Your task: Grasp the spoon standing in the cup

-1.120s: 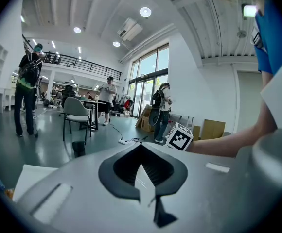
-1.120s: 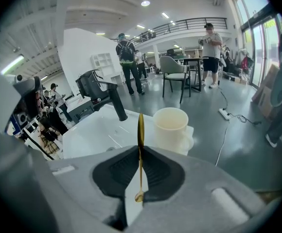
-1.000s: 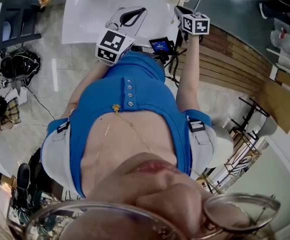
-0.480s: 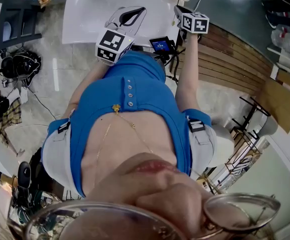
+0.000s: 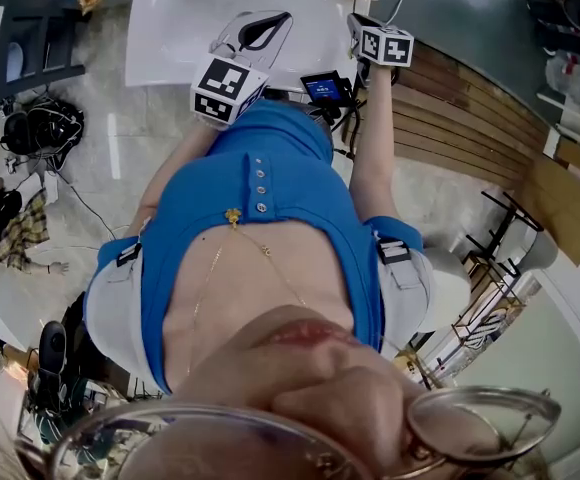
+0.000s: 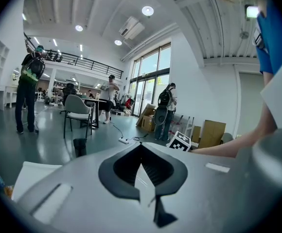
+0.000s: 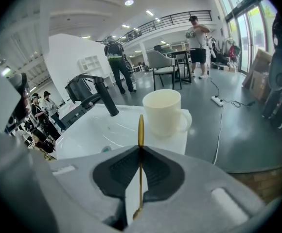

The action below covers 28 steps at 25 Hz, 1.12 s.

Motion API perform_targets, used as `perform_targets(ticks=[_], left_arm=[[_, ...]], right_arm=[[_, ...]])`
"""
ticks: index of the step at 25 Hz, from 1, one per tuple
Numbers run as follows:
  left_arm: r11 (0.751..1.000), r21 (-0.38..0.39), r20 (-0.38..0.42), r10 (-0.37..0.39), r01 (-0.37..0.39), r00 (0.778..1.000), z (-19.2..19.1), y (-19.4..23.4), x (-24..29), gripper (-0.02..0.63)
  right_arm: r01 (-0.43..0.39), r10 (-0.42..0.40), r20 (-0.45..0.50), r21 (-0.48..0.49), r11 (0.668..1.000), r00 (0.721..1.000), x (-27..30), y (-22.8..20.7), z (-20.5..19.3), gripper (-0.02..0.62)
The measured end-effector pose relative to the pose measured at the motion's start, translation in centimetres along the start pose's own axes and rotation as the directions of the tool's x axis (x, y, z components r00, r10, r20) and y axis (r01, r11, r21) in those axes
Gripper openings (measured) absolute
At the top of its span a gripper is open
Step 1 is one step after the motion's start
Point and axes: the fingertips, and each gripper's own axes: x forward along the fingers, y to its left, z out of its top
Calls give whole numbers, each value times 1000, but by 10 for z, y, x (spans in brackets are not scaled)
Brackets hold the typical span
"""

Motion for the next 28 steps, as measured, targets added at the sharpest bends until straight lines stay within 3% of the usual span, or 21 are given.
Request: perform_targets(ticks=[28], left_arm=[[1000, -16, -8, 8, -8, 1000, -2, 5, 1, 0]], right_arm=[[89, -84, -53, 96, 991, 995, 21, -18, -16, 17]])
